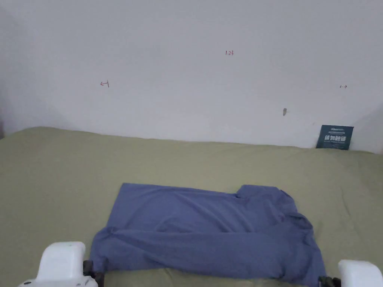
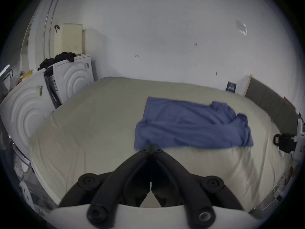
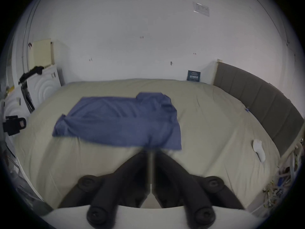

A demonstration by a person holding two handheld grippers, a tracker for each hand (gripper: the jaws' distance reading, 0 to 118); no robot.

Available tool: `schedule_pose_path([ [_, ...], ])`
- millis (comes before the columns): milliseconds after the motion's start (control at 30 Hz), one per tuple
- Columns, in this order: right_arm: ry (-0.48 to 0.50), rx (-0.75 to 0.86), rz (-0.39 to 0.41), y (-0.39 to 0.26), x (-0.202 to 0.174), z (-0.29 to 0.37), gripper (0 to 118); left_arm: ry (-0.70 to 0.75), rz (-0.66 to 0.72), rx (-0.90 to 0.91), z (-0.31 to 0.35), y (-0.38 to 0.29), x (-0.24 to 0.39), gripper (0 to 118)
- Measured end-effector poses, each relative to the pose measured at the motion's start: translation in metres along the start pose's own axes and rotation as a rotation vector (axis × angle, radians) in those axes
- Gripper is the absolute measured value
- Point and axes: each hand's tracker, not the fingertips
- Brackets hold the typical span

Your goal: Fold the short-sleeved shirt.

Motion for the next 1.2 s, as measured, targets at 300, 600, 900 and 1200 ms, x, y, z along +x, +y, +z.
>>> schedule_pose_path([
  [300,0.072,-0.034,-0.089,-0.009,0.017,-0.016,2,-0.045,0.017,-0.12,-0.061,-0.006,-0.012,45],
  [600,0.089,-0.038,-0.145,0.007,0.052,-0.044,2,-0.026,-0.211,-0.26,-0.189,0.015,-0.016,90],
  [900,0.047,-0.117,-0.148,0.01,0.07,-0.129,111,-0.134,-0.215,-0.242,-0.207,0.004,-0.02,10],
  [1200,0.105,-0.271,-0.246,0.018,0.084,-0.23,41,-0.148,-0.243,-0.247,-0.211,0.009,-0.025,10],
])
